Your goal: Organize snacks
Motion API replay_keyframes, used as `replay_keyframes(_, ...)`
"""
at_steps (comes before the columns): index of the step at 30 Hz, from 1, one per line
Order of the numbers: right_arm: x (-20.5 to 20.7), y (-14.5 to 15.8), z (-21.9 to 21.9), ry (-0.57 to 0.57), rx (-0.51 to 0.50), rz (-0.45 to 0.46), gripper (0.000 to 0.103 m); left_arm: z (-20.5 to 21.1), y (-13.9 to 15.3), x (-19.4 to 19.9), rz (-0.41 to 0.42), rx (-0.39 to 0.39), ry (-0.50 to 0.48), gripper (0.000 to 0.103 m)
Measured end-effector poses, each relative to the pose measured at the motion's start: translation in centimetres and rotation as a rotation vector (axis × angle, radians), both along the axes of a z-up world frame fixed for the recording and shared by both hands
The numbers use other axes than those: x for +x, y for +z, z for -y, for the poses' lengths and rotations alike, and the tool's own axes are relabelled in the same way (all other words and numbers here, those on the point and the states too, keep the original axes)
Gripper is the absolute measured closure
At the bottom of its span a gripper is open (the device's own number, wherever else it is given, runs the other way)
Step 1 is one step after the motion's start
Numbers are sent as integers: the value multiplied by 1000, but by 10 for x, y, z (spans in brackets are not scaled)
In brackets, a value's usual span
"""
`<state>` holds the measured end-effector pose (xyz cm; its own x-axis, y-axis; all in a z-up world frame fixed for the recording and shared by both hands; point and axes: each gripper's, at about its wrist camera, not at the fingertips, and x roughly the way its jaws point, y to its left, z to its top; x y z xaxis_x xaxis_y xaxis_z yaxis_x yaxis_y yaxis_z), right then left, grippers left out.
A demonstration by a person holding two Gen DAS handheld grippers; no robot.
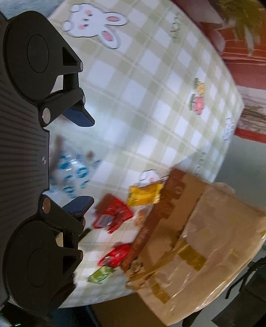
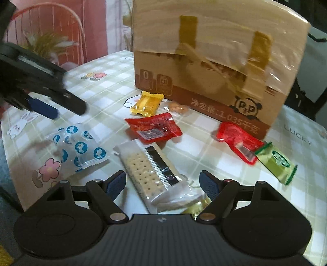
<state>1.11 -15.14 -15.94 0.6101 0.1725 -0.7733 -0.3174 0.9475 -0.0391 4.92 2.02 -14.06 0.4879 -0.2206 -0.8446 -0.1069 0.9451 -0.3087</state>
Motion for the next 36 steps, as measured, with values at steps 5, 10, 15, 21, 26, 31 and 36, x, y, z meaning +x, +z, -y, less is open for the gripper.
replay_keyframes(5, 9, -8, -1, -3, 17, -25, 22, 10, -15, -6, -80, -48, -18, 26)
replay_keyframes(10, 16, -13, 2, -13, 35, -43, 29, 18, -28, -1, -105, -40, -16, 26)
replay_keyframes(15, 15, -11, 6, -43, 33, -35, 36, 18, -34, 7, -56, 7, -4, 35)
replay_keyframes(21, 15, -10, 12, -96, 37, -34, 40, 24, -35, 24, -13, 37, -29, 37)
replay_keyframes(26, 14, -8, 18, -151, 46, -36, 42, 35, -34, 37, 14, 88, -106, 38)
replay_keyframes(31, 12, -7, 25, -201, 69, -40, 43, 36, -35, 44, 29, 85, -156, 39)
replay_keyframes(36, 11, -6, 25, -214, 70, -41, 43, 34, -35, 45, 36, 71, -187, 39)
